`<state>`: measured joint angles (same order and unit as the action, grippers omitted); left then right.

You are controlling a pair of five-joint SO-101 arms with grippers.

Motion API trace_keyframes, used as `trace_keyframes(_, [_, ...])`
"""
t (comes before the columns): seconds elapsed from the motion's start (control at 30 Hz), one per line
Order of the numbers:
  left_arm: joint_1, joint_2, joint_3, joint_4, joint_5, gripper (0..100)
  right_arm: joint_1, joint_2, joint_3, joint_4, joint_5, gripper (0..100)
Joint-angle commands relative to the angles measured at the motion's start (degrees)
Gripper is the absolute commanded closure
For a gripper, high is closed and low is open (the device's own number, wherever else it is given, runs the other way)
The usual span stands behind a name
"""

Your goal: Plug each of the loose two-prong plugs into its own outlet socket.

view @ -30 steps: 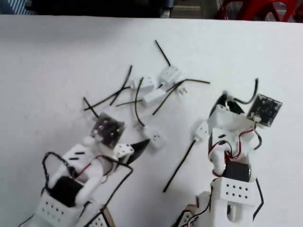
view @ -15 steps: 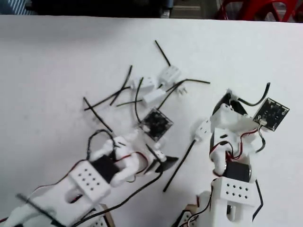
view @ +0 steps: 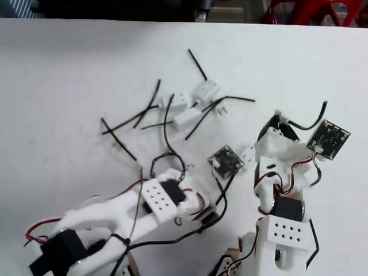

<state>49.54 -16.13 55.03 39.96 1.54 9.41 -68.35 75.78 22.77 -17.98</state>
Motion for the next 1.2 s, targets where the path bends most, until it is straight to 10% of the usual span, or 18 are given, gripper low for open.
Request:
trace_keyframes(0.0, [2.86,1.01,-3.08,1.05,0.79,70,0.31,0.13,-0.53,-1.27,-0.44,98.1])
trace_keyframes(0.33, [2.77,2.51,-3.16,1.23,0.44,95,0.31,0.13,-0.53,-1.19,-0.44,98.1])
trace_keyframes(0.7, [-1.10,2.59,-11.69,17.93,0.88,71,0.04,0.13,-0.53,-1.10,-0.26,98.1])
trace_keyframes(1.17, [-2.15,22.90,-22.07,21.36,0.88,72,0.04,0.13,-0.53,-1.01,0.00,98.1])
